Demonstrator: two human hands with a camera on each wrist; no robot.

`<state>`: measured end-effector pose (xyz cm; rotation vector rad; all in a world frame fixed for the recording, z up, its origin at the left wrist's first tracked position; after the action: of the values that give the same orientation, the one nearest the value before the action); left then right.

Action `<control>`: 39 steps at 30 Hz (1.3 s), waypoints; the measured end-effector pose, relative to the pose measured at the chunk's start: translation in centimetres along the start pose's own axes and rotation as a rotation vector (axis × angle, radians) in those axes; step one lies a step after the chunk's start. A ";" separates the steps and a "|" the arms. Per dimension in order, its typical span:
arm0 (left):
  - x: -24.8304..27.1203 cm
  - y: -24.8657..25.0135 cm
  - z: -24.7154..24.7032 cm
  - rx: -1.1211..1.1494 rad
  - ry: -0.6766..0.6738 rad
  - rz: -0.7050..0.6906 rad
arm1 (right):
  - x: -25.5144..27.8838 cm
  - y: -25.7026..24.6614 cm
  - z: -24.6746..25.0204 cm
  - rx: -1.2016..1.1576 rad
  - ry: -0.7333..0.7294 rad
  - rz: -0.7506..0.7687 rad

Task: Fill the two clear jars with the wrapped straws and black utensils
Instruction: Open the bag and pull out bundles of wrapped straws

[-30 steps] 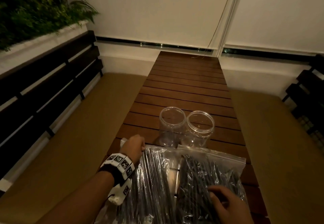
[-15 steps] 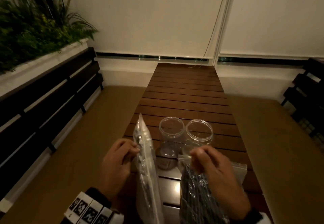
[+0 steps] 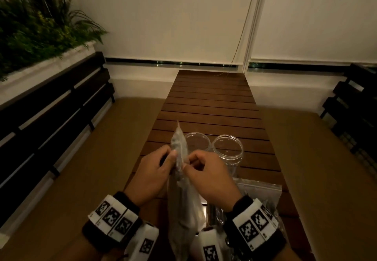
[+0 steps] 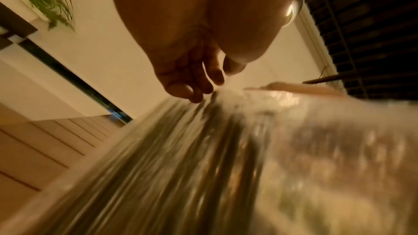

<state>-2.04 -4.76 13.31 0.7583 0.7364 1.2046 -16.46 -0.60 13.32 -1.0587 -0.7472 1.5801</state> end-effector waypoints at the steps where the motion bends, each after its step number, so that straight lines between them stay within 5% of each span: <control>1: -0.3 0.4 -0.1 -0.011 -0.051 0.026 | -0.1 -0.1 0.0 0.017 -0.002 0.015; 4: -1.1 1.1 -0.7 -0.047 -0.222 0.138 | -0.1 -0.4 0.0 0.044 -0.037 0.070; 8: -1.8 0.4 -0.7 -0.105 -0.268 0.225 | 0.4 -0.8 -0.5 -0.072 -0.149 0.097; 15: -1.1 -1.1 -0.8 0.121 -0.445 0.394 | -0.8 0.6 0.1 -0.058 -0.089 0.000; 21: -0.9 -1.1 -0.9 0.280 -0.413 0.384 | -1.0 0.6 -0.6 -0.006 -0.167 -0.019; 29: -0.5 -1.9 -1.6 0.435 -0.435 0.411 | -1.0 1.4 -0.4 -0.095 -0.095 -0.044; 39: -0.6 -1.4 -1.7 0.411 -0.461 0.378 | -0.6 1.8 -0.1 -0.354 -0.040 -0.207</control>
<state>-2.81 -5.37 11.24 1.5119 0.4664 1.1576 -17.07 -1.62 11.91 -1.1612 -1.1569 1.3233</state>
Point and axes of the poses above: each hand's wrist, its own x-axis away from the middle knuckle, its own z-axis out of the back of the hand, y = z × x, the point moved 6 cm from there along -x, towards the middle knuckle, and after that the axes turned 14 degrees about z, right-handed, at the moved point
